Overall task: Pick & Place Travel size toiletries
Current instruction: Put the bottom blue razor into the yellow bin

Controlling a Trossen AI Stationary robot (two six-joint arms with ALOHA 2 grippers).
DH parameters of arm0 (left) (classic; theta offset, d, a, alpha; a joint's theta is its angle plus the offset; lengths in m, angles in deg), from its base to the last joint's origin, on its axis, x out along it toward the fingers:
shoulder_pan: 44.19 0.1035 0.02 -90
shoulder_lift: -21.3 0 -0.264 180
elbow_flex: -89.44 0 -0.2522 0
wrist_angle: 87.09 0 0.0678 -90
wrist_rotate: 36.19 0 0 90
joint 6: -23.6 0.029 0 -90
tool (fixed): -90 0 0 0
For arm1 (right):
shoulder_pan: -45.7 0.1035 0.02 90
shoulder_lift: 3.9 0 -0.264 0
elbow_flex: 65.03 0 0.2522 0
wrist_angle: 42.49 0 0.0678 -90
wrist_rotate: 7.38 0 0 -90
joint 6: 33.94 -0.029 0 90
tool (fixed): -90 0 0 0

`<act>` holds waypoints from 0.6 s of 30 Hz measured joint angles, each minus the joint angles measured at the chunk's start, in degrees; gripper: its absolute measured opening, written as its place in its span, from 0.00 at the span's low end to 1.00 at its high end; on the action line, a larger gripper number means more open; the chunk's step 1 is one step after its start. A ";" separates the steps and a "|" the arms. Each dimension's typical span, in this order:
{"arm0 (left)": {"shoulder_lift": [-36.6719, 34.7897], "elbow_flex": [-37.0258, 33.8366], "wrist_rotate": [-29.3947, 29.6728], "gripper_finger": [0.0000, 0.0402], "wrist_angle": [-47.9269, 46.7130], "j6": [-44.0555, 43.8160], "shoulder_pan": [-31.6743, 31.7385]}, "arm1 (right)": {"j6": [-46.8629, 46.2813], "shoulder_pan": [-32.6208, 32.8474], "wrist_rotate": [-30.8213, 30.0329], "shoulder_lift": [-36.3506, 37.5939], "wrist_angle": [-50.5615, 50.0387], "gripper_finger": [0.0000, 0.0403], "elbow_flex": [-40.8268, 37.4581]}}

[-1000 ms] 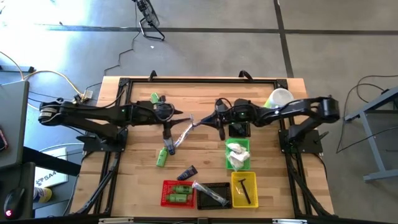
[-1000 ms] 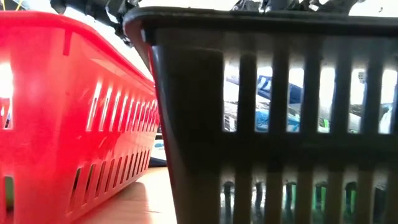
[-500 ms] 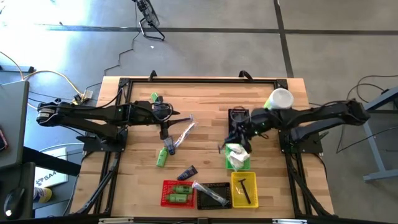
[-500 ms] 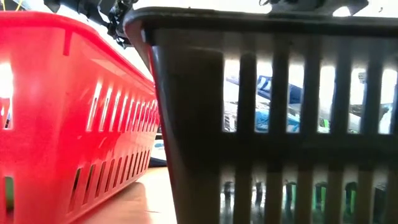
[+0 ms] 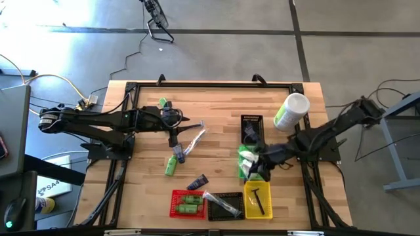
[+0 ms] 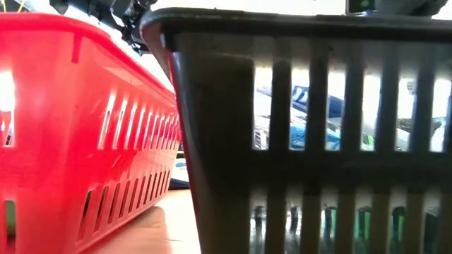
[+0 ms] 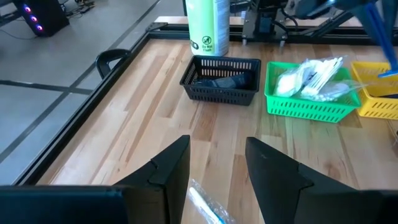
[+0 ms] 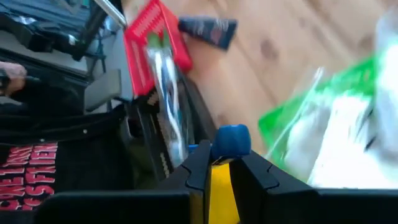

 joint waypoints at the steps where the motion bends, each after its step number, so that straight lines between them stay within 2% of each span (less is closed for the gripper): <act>1: 0.00 0.00 0.00 0.37 -0.22 0.00 0.00 | -1.77 1.31 -0.26 -0.52 -0.11 0.09 0.00; 12: 0.02 0.00 0.00 0.37 -0.63 1.24 0.00 | -21.18 12.42 -4.48 -6.95 -0.12 0.09 0.00; 18: 0.01 0.00 0.00 0.37 -0.63 1.97 0.00 | -29.47 16.08 -4.09 -10.04 -0.10 0.09 0.00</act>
